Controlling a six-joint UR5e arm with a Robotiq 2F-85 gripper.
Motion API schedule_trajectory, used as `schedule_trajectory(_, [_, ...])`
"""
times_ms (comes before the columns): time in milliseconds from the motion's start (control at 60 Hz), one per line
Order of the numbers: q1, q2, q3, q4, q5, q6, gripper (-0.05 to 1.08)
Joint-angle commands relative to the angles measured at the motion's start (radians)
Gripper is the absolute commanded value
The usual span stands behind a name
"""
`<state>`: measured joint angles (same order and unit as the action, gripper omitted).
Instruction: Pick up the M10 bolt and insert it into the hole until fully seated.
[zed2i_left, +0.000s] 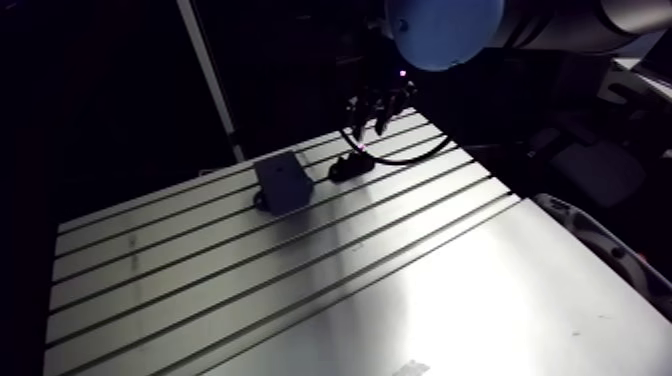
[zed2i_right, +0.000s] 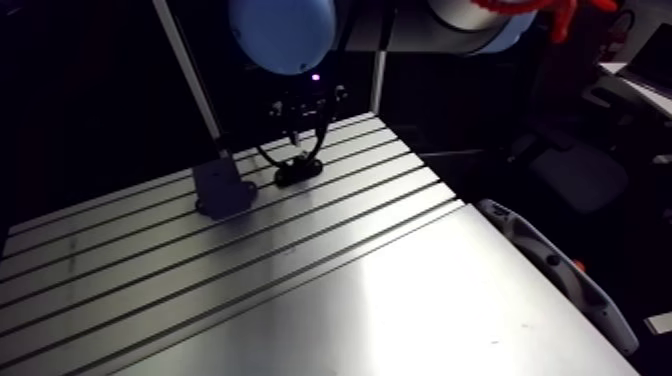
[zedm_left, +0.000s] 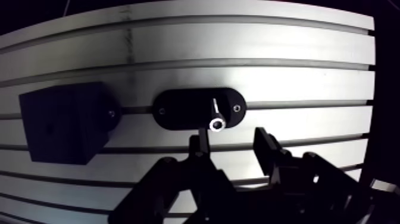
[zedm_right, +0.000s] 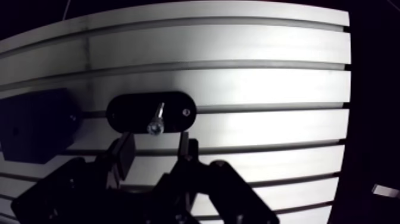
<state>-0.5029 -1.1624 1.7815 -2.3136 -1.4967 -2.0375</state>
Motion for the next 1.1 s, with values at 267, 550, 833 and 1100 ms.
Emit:
schedule_trajectory(267, [0.001,0.029,-0.004,-0.016,-0.001,0.013,0.50])
schedule_trajectory(550, [0.006,0.036,-0.004,-0.022,-0.025,0.025,0.50])
schedule_trajectory(833, [0.010,0.034,-0.001,-0.021,-0.029,0.027,0.50])
schedule_trajectory(1100, [0.021,0.033,-0.001,-0.022,-0.029,0.029,0.50])
